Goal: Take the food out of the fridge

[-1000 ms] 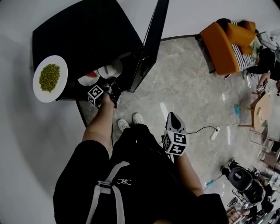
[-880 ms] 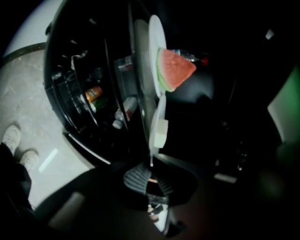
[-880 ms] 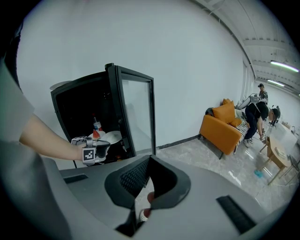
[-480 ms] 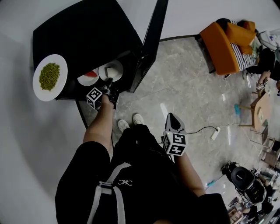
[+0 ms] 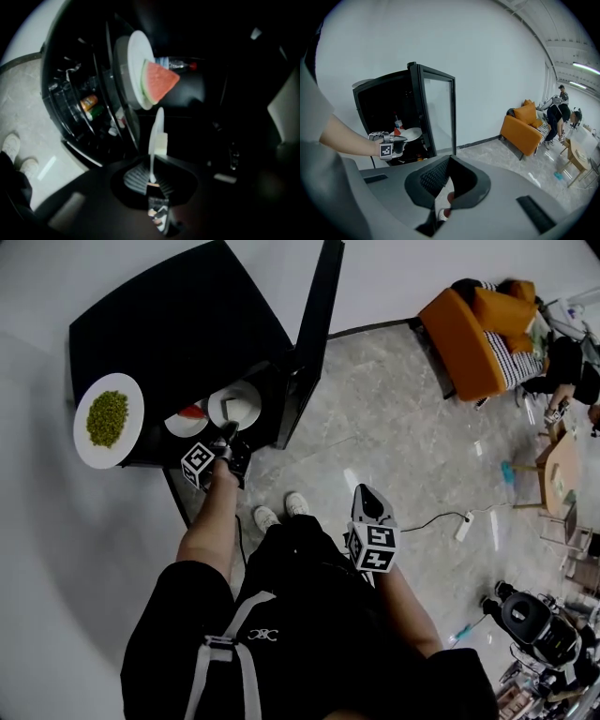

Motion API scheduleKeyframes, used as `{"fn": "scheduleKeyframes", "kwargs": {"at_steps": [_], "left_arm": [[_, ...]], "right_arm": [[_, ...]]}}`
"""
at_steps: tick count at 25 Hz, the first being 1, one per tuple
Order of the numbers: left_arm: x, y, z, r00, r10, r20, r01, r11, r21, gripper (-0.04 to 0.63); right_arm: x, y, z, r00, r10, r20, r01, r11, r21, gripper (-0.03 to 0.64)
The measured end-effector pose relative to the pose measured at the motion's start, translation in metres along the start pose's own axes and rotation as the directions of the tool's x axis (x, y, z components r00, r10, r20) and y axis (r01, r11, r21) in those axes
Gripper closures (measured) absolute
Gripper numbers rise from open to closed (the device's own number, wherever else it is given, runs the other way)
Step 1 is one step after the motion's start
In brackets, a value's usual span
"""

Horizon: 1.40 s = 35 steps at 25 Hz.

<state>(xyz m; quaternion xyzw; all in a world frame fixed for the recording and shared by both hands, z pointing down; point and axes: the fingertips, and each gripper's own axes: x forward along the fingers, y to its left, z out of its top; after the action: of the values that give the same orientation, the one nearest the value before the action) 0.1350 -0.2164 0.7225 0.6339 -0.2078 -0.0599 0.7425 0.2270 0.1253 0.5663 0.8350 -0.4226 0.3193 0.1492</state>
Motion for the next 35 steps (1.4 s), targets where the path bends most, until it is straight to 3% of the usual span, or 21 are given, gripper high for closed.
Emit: {"fn": "scheduleKeyframes", "kwargs": {"at_steps": [14,20,24,35], "left_arm": [[-0.127,-0.047,-0.063,0.995,0.039,-0.095,-0.046,0.996,-0.077,0.586],[-0.178,-0.107,-0.086,0.994,0.009,-0.111,-0.014,0.999,-0.044,0.586],[-0.201,-0.155,-0.094,0.995,-0.051,-0.09,0.049,0.998,-0.027,0.586],[-0.211,-0.255,-0.113,0.984,-0.135,-0.115,0.135,0.991,-0.008,0.586]], "right_arm": [[0.038,0.059,0.06,0.978,0.186,0.091,-0.181,0.982,-0.061,0.624],[0.046,0.088,0.084,0.957,0.262,0.122,-0.249,0.962,-0.109,0.624],[0.05,0.103,0.087,0.946,0.304,0.11,-0.288,0.948,-0.137,0.624],[0.06,0.119,0.096,0.93,0.353,0.103,-0.335,0.929,-0.159,0.624]]}}
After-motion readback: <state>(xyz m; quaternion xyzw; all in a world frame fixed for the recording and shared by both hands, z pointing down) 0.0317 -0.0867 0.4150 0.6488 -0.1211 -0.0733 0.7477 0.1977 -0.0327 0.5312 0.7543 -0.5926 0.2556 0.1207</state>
